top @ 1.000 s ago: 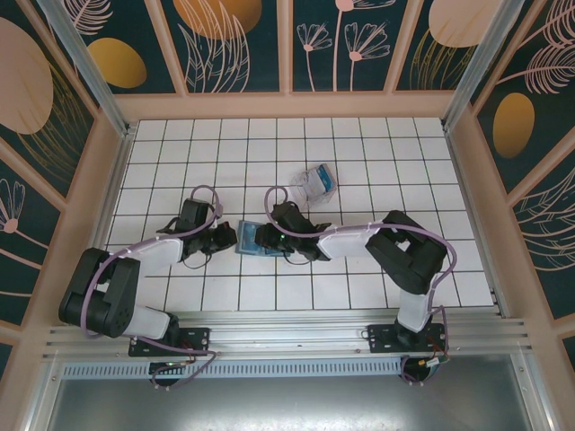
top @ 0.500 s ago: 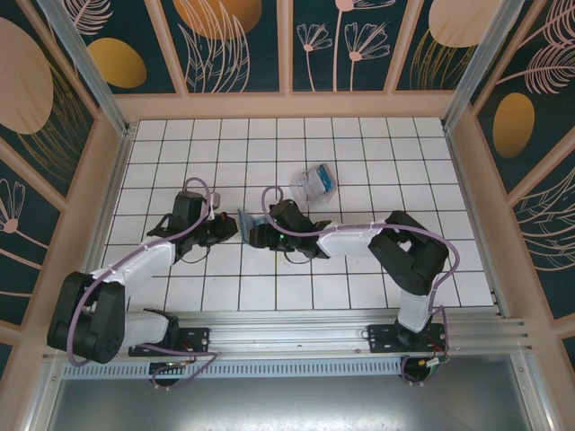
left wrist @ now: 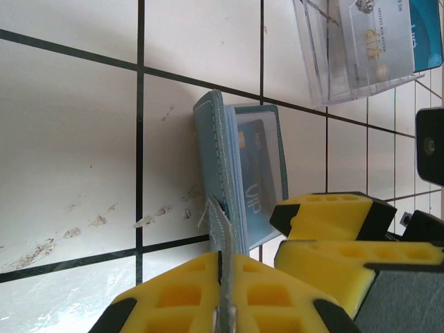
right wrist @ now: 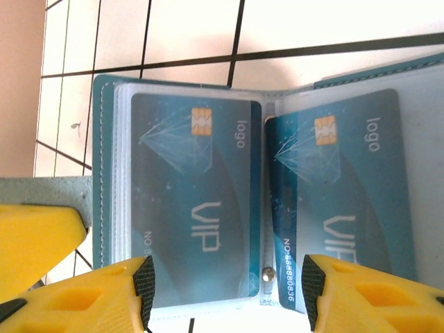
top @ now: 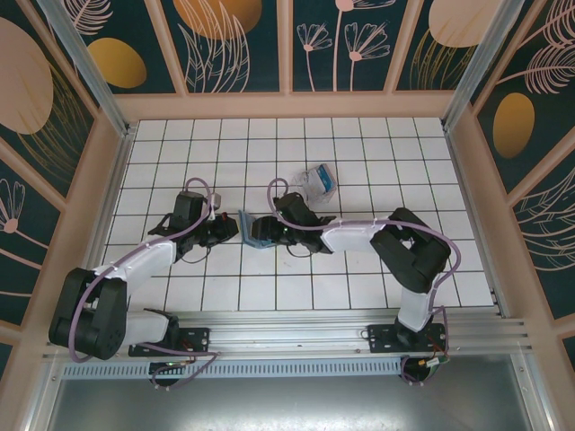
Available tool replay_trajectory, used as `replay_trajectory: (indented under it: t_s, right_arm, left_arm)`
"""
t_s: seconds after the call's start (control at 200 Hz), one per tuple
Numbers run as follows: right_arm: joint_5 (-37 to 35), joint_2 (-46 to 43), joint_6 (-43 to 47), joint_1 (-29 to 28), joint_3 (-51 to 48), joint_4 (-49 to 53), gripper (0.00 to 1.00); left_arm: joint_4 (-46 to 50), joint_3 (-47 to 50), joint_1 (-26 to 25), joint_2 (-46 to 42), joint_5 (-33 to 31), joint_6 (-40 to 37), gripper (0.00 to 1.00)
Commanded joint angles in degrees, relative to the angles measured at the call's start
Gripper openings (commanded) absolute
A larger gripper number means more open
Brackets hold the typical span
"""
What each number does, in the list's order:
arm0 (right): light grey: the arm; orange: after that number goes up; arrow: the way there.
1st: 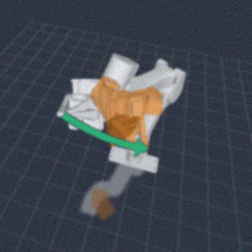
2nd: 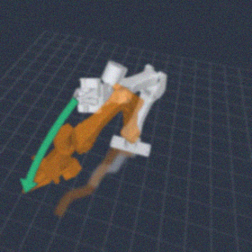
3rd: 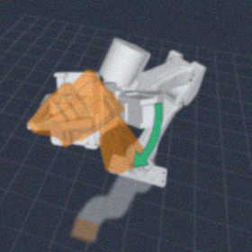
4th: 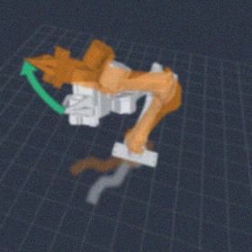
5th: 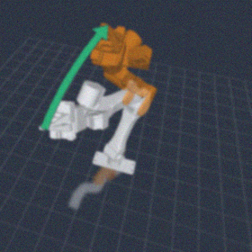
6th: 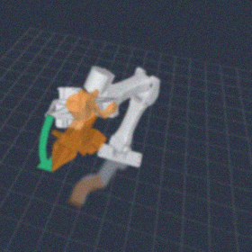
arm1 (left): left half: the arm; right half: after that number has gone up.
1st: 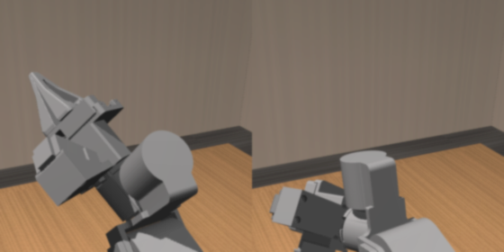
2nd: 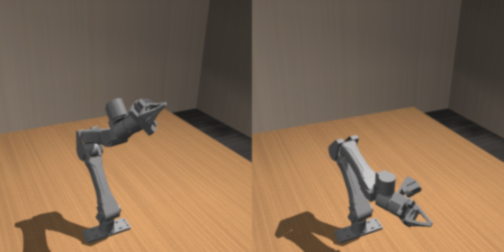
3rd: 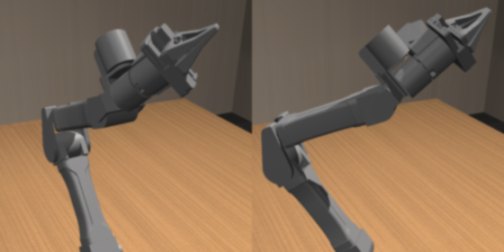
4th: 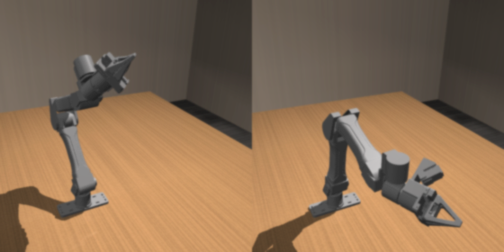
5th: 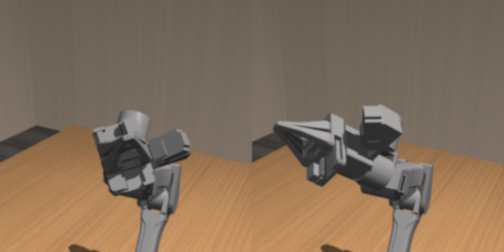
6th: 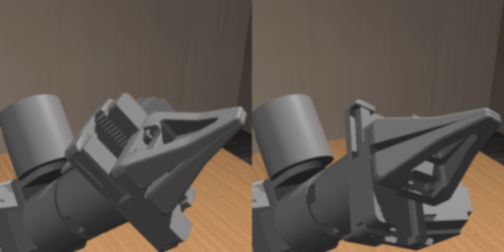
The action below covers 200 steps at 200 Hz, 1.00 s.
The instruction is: Put the credit cards into the card holder
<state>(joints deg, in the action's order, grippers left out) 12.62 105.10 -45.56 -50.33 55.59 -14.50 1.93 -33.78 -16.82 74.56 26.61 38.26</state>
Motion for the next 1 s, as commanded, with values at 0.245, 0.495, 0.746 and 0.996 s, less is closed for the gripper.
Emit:
replay_trajectory:
  t_s: [0.245,0.495,0.746,0.996]
  right_arm:
    - [3.29,4.56,2.33,-0.93,6.39,2.43,0.65]
    - [2.49,5.80,2.23,-1.00,6.90,3.58,0.61]
    - [1.44,4.47,3.17,-0.65,6.81,4.77,0.56]
    - [1.73,4.25,3.59,-0.37,6.64,5.25,0.61]
  left_arm:
    - [-0.15,-0.50,-0.32,0.63,1.40,0.47,0.00]
    - [-0.26,-0.53,-0.33,0.82,1.33,0.24,0.00]
    - [-0.22,-0.41,-0.31,0.82,1.13,0.06,0.00]
    - [-0.09,-0.50,-0.24,1.11,0.72,-0.26,0.00]
